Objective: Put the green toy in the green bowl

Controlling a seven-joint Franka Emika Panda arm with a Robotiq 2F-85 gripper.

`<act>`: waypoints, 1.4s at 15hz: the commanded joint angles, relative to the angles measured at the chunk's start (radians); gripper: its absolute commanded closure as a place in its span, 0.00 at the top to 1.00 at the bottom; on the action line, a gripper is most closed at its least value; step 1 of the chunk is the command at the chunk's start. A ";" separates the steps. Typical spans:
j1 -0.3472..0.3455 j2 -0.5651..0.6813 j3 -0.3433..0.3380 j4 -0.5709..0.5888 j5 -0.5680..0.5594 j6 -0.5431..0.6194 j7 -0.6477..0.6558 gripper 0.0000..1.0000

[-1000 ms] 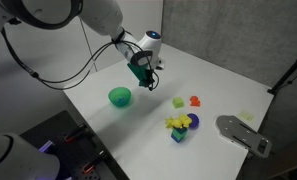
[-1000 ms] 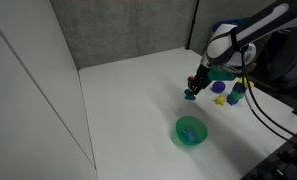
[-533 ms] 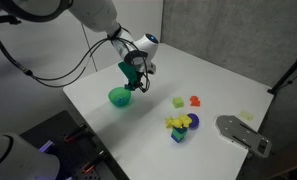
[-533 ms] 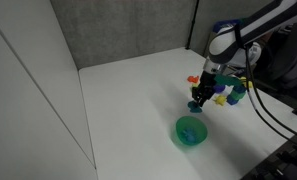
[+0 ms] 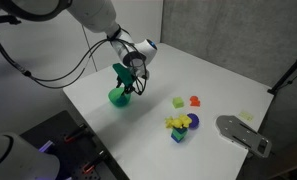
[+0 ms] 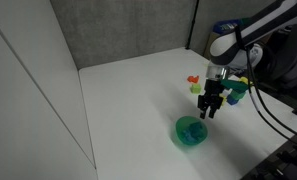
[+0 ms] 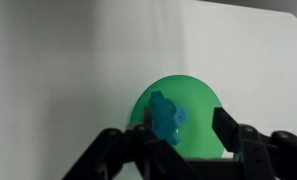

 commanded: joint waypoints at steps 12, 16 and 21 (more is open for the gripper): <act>0.008 -0.135 -0.065 -0.058 0.020 0.116 -0.072 1.00; 0.040 -0.197 -0.118 -0.097 -0.073 0.262 -0.010 1.00; 0.107 -0.284 -0.227 -0.151 -0.330 0.427 0.192 1.00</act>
